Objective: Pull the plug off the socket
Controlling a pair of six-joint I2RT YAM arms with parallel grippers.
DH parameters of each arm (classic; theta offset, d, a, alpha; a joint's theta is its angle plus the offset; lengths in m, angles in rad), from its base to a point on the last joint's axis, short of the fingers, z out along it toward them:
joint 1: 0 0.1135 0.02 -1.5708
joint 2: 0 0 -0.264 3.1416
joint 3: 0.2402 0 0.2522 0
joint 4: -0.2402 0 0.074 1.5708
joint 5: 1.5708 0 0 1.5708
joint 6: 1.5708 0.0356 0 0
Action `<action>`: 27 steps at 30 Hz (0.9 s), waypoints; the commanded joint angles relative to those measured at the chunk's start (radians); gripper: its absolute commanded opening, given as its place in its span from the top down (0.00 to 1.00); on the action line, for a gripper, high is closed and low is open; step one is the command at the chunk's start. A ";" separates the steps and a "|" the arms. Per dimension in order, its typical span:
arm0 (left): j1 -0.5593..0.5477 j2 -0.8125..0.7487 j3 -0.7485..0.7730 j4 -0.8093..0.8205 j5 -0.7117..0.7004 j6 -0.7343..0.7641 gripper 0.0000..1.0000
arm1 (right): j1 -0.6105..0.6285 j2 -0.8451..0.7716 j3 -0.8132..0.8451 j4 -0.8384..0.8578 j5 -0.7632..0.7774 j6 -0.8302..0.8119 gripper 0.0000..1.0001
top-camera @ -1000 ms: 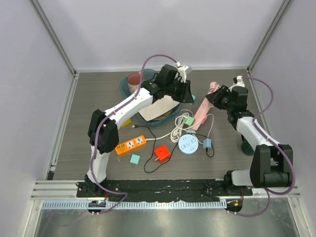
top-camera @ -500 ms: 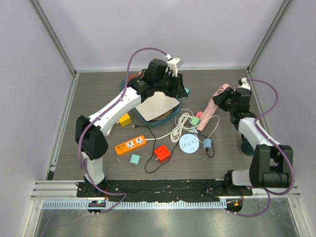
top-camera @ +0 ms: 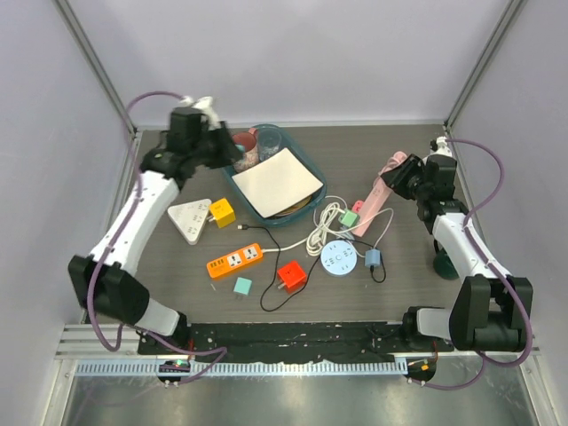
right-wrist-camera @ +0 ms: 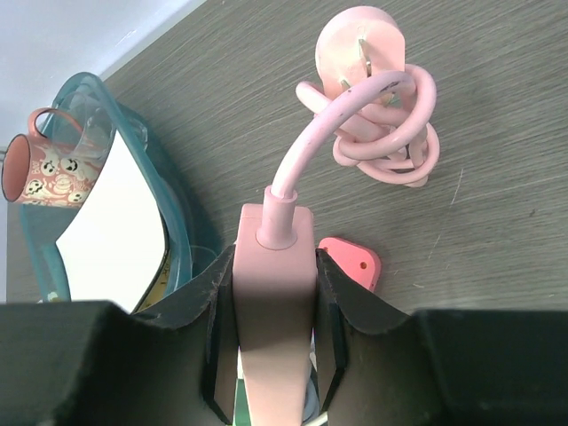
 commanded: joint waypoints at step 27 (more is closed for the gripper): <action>0.546 -0.667 -0.964 -0.031 -0.382 -0.643 1.00 | 0.000 -0.074 0.050 -0.035 -0.048 0.030 0.99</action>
